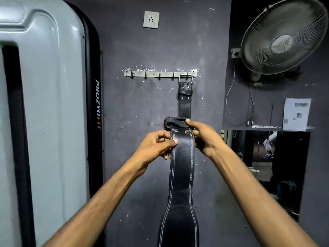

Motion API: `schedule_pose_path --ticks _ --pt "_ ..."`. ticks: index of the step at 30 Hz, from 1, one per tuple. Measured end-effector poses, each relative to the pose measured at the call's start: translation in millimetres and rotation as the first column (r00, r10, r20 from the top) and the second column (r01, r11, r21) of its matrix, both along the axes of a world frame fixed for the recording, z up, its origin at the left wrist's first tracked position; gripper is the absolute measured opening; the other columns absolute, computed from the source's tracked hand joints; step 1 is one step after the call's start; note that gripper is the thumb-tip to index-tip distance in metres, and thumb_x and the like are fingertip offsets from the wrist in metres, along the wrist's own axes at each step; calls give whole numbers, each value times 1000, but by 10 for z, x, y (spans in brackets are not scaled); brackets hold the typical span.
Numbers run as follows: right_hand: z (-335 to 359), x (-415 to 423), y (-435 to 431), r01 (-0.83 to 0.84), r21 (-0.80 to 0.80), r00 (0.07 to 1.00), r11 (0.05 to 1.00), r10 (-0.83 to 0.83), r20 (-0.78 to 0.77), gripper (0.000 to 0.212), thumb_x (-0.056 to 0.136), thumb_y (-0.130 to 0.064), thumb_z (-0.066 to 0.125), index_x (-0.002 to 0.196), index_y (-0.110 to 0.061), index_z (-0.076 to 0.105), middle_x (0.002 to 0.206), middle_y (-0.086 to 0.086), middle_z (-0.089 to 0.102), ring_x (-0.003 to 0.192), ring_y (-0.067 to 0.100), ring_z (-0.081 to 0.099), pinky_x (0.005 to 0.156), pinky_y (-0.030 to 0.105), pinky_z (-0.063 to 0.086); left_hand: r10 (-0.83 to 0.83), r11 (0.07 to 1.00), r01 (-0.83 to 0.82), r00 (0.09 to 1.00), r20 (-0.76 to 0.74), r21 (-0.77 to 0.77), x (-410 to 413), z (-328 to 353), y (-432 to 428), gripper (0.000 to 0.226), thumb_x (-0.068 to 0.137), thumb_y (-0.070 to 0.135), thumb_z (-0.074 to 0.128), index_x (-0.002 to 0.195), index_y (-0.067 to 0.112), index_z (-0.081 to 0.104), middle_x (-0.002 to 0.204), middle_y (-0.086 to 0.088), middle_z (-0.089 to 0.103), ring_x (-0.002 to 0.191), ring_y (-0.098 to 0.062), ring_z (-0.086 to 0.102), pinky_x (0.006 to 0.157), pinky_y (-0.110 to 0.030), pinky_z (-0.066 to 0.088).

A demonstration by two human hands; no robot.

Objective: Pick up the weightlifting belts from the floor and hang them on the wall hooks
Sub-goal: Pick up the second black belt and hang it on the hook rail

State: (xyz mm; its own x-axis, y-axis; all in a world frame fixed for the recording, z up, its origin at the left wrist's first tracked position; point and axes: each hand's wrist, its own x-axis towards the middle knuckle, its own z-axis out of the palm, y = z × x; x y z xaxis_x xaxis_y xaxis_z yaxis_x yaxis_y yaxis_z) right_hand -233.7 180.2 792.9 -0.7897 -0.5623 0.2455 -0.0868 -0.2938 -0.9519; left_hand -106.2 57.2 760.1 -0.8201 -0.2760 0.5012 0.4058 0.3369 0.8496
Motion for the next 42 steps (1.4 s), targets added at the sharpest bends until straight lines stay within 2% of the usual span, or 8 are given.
schedule_pose_path --ticks 8,12,17,21,25,34,39,42 --pt "-155 -25 -561 202 -68 934 977 -213 -286 13 96 -13 60 85 -16 65 84 10 65 80 23 55 63 29 42 71 991 -77 996 52 106 -379 279 -677 54 89 65 52 100 16 72 85 0 76 70 -15 69 60 -32 58" --pt "-135 -91 -790 248 -94 911 964 -265 -315 20 96 -7 58 115 -12 53 86 8 63 78 17 55 67 28 44 237 968 -230 969 -70 99 -799 379 -937 37 90 45 67 94 8 69 80 -2 72 69 -11 67 73 -40 60" --pt "-93 -436 -1066 274 -117 826 955 -296 -480 41 97 -8 55 132 -28 52 82 12 54 75 19 50 68 32 42 353 930 -363 925 -142 -53 -1166 407 -1291 63 68 75 62 106 24 65 98 1 75 89 -18 73 84 -44 59" --pt "-71 -769 -1271 365 -116 714 924 -358 -601 54 99 -12 56 146 -36 46 99 22 68 78 22 62 83 42 56 498 742 -570 821 -281 -352 -1500 492 -1487 43 91 54 56 117 20 61 102 -1 68 88 -19 64 76 -32 50" --pt "53 -1153 -1469 400 -158 642 903 -399 -655 62 98 -14 57 153 -37 40 113 23 69 84 20 66 91 45 54 531 542 -700 714 -456 -465 -1902 641 -1648 54 98 47 48 137 9 49 118 -12 60 106 -31 60 88 -39 49" --pt "947 -2094 -1851 391 -216 589 895 -424 -688 58 103 -13 53 156 -23 33 151 -7 50 123 23 52 103 34 44 512 395 -767 640 -573 -505 -2947 1611 -1978 55 103 36 43 140 -5 42 127 -26 59 118 -39 55 91 -40 42" --pt "1533 -2786 -2166 496 -238 500 835 -499 -708 59 83 -39 46 141 -39 51 90 -2 75 77 21 61 85 51 57 569 315 -771 620 -540 -554 -3428 2252 -2119 46 103 37 42 117 -5 54 118 -29 62 111 -44 57 83 -41 42" --pt "1723 -3060 -2320 534 -195 473 823 -482 -738 64 76 -41 43 139 -38 53 94 -3 77 85 25 71 83 45 59 610 275 -779 594 -524 -564 -3652 2407 -2223 47 103 38 41 121 -4 52 122 -28 63 114 -44 57 86 -41 43"
